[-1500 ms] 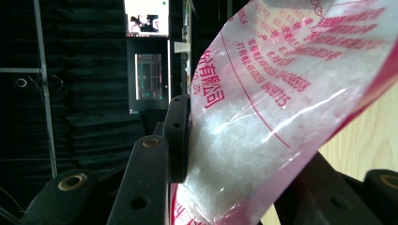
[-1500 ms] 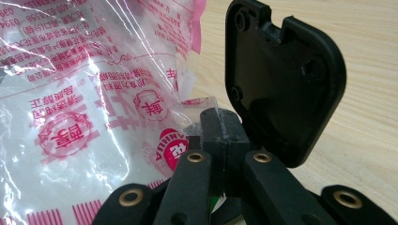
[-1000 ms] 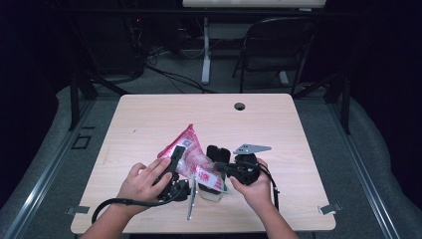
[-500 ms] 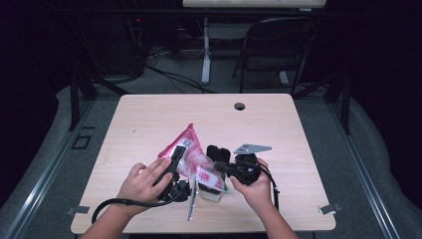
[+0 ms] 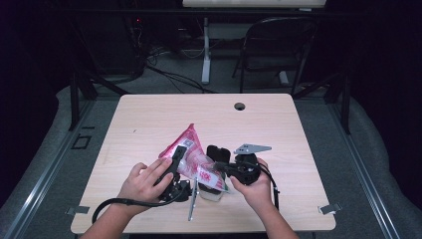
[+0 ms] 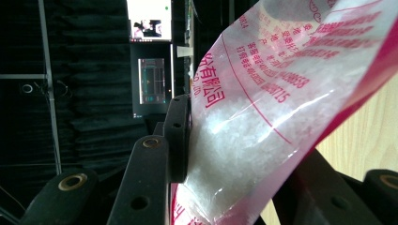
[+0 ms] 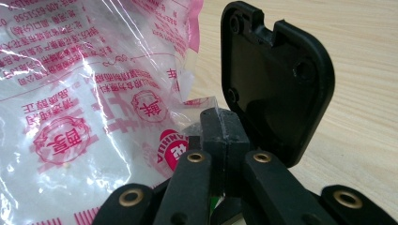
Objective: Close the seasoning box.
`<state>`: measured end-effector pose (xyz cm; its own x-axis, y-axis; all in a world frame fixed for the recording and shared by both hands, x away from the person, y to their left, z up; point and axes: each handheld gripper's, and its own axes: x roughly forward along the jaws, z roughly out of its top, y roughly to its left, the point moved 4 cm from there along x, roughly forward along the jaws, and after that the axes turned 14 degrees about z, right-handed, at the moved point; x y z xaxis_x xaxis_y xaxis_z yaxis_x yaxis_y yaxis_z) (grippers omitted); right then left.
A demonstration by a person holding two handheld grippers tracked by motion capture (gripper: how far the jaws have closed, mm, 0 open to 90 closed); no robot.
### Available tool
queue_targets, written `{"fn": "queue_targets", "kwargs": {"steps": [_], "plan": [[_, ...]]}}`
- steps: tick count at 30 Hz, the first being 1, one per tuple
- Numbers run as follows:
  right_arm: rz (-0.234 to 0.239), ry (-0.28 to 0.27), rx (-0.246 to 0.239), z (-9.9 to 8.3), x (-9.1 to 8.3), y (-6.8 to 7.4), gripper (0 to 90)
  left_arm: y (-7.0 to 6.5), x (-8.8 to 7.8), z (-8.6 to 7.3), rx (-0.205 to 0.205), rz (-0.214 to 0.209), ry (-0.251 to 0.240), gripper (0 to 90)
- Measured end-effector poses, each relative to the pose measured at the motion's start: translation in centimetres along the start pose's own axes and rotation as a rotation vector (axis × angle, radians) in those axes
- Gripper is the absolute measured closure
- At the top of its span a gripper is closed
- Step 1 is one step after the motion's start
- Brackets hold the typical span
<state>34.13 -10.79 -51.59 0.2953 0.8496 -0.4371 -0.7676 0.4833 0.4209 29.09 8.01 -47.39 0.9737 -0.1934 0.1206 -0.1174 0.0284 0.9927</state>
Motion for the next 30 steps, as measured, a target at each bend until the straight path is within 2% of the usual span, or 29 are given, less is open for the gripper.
{"fn": "queue_targets", "kwargs": {"steps": [11, 14, 16, 30], "plan": [[-0.001, 0.002, 0.0, -0.01, 0.0, 0.02, 90.0, 0.0, 0.01, 0.06, 0.0, -0.002, 0.0, 67.4], [-0.001, 0.003, 0.0, -0.01, -0.01, 0.0, 90.0, 0.11, 0.03, 0.1, 0.011, 0.007, -0.006, 67.4], [-0.001, 0.002, 0.0, -0.02, 0.01, 0.0, 90.0, 0.01, -0.01, 0.06, 0.003, -0.001, 0.0, 67.4], [0.0, 0.006, -0.002, -0.02, 0.02, 0.03, 90.0, 0.14, -0.05, 0.07, 0.006, 0.005, -0.003, 67.4]]}}
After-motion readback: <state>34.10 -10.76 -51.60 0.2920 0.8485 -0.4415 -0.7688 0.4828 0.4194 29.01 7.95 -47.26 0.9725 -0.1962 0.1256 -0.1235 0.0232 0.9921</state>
